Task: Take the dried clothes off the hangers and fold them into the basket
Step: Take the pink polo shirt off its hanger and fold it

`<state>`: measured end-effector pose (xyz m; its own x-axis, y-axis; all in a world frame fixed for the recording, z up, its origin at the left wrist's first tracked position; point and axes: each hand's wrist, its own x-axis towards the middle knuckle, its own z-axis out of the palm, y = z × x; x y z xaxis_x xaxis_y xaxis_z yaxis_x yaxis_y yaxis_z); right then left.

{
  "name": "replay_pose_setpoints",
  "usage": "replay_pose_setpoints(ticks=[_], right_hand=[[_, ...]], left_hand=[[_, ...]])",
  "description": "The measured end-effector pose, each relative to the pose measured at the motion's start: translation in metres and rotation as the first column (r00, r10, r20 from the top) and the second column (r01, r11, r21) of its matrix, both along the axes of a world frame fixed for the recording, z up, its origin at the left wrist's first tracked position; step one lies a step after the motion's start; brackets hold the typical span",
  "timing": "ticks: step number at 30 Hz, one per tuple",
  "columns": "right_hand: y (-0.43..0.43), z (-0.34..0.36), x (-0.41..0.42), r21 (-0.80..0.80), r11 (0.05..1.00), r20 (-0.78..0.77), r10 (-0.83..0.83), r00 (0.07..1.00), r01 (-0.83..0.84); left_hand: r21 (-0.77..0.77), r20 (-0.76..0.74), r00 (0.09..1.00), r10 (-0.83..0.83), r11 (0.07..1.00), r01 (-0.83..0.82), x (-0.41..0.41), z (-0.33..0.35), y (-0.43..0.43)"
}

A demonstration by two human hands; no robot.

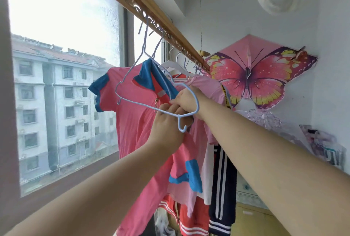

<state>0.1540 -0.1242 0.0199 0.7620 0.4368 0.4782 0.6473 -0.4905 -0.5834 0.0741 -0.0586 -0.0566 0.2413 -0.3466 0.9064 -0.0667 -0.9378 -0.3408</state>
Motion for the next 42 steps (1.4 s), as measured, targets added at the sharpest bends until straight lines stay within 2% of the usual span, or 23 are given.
replay_pose_setpoints(ticks=[2, 6, 9, 11, 14, 16, 18, 21, 24, 26, 28, 30, 31, 32, 34, 36, 38, 40, 42], right_hand=[[0.000, -0.001, -0.010, -0.004, 1.000, -0.031, 0.008, 0.999, -0.008], [0.000, -0.002, -0.014, 0.106, 0.994, 0.001, 0.000, 1.000, 0.000], [-0.011, -0.006, -0.008, 0.227, 0.974, -0.018, 0.020, 1.000, -0.016], [-0.018, -0.009, -0.011, 0.348, 0.936, -0.059, 0.068, 0.996, -0.044], [-0.023, -0.010, -0.012, 0.520, 0.854, -0.105, 0.104, 0.989, -0.035], [-0.029, -0.008, -0.012, 0.609, 0.793, -0.127, 0.094, 0.987, 0.003], [-0.036, -0.009, -0.011, 0.711, 0.703, -0.139, 0.164, 0.977, -0.017], [-0.042, -0.019, -0.009, 0.857, 0.509, -0.109, 0.341, 0.934, -0.086], [-0.037, -0.033, -0.011, 0.917, 0.381, -0.069, 0.445, 0.893, -0.119], [-0.030, -0.042, -0.012, 0.922, 0.366, -0.072, 0.475, 0.877, -0.123], [-0.023, -0.053, -0.012, 0.897, 0.432, -0.122, 0.447, 0.886, -0.095], [-0.018, -0.064, -0.011, 0.839, 0.543, -0.226, 0.409, 0.884, -0.037], [-0.017, -0.070, -0.010, 0.788, 0.616, -0.290, 0.391, 0.874, -0.014], [-0.016, -0.076, -0.009, 0.719, 0.695, -0.346, 0.364, 0.864, -0.005], [-0.014, -0.087, -0.008, 0.565, 0.825, -0.428, 0.299, 0.853, -0.006], [-0.014, -0.096, -0.007, 0.448, 0.894, -0.480, 0.230, 0.846, 0.011], [-0.015, -0.102, -0.007, 0.401, 0.916, -0.523, 0.220, 0.824, 0.010], [-0.019, -0.108, -0.008, 0.330, 0.944, -0.541, 0.213, 0.814, -0.028], [-0.025, -0.115, -0.006, 0.186, 0.978, -0.547, 0.179, 0.818, -0.090]], left_hand=[[0.000, -0.067, 0.997, 0.044, 0.999, -0.045, 0.006, -0.005, 0.010], [0.003, -0.115, 0.990, 0.076, 0.997, -0.076, 0.006, -0.011, 0.021], [0.077, -0.050, 0.993, 0.103, 0.992, -0.099, 0.002, -0.019, 0.030], [0.096, -0.104, 0.978, 0.180, 0.981, -0.170, 0.001, -0.022, 0.032], [0.079, -0.248, 0.965, 0.080, 0.995, -0.062, 0.002, -0.018, 0.033], [0.081, -0.349, 0.934, 0.072, 0.996, -0.047, 0.004, -0.017, 0.040], [0.018, -0.398, 0.912, 0.102, 0.995, -0.103, 0.007, -0.016, 0.049], [-0.153, -0.449, 0.883, 0.136, 0.962, -0.227, 0.012, -0.012, 0.053], [-0.263, -0.481, 0.872, 0.089, 0.934, -0.241, 0.016, -0.012, 0.044], [-0.329, -0.516, 0.855, 0.054, 0.909, -0.256, 0.020, -0.017, 0.040], [-0.380, -0.568, 0.823, 0.029, 0.877, -0.293, 0.024, -0.021, 0.039], [-0.512, -0.632, 0.771, -0.081, 0.791, -0.336, 0.027, -0.023, 0.040], [-0.614, -0.628, 0.757, -0.181, 0.713, -0.339, 0.030, -0.024, 0.041], [-0.729, -0.589, 0.749, -0.303, 0.600, -0.330, 0.033, -0.026, 0.044], [-0.905, -0.414, 0.738, -0.532, 0.328, -0.272, 0.036, -0.030, 0.050], [-0.965, -0.251, 0.703, -0.665, 0.111, -0.239, 0.034, -0.034, 0.052], [-0.974, -0.125, 0.671, -0.731, -0.038, -0.224, 0.031, -0.036, 0.049], [-0.969, -0.020, 0.632, -0.775, -0.141, -0.204, 0.027, -0.040, 0.044], [-0.954, 0.061, 0.601, -0.797, -0.223, -0.199, 0.025, -0.043, 0.042]])
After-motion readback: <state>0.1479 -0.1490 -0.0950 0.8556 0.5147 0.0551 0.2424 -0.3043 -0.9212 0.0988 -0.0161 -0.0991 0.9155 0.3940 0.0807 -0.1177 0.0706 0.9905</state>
